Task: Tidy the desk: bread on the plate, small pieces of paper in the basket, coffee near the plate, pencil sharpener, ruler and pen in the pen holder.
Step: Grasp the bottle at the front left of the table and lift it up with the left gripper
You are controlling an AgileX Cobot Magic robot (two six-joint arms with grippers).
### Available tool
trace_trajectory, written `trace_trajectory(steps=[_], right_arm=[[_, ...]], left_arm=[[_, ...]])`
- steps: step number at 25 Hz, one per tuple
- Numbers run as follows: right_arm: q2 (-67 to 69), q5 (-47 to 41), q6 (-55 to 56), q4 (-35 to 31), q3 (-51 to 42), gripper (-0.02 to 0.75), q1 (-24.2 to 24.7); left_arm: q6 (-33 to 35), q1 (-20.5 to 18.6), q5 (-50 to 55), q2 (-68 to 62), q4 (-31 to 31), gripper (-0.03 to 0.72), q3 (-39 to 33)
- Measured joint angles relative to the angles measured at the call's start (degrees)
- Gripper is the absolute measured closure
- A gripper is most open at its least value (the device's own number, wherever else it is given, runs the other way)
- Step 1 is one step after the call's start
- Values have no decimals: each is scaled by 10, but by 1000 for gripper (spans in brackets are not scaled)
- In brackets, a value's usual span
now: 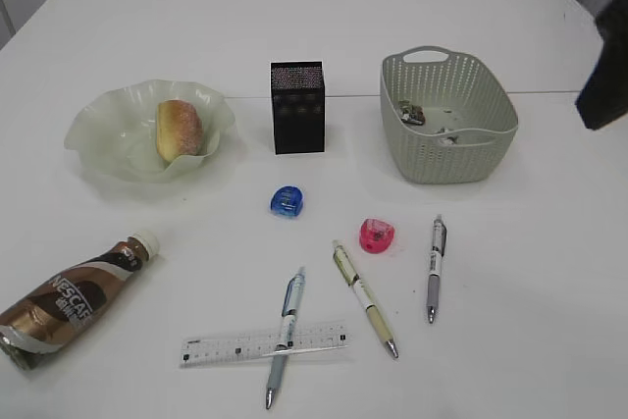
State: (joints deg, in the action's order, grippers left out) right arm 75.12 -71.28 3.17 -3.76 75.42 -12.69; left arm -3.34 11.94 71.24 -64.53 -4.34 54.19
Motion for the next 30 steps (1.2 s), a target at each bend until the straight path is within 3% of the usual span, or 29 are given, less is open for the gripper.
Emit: trace_trajectory(steps=[5, 12, 16, 23, 30], right_arm=[[-112, -3, 0, -5, -44, 286, 0], [-207, -7, 0, -17, -46, 286, 0], [-230, -7, 3, -18, -54, 286, 0], [-283, -8, 8, -36, -131, 286, 0], [-309, -10, 8, -80, -180, 286, 0]], left_arm=[[27, 33, -5, -105, 0, 175, 9], [40, 72, -10, -209, -16, 179, 112], [40, 76, -26, -217, -22, 209, 150], [70, 76, -71, -254, -22, 217, 153], [80, 76, -105, -329, 1, 151, 153]])
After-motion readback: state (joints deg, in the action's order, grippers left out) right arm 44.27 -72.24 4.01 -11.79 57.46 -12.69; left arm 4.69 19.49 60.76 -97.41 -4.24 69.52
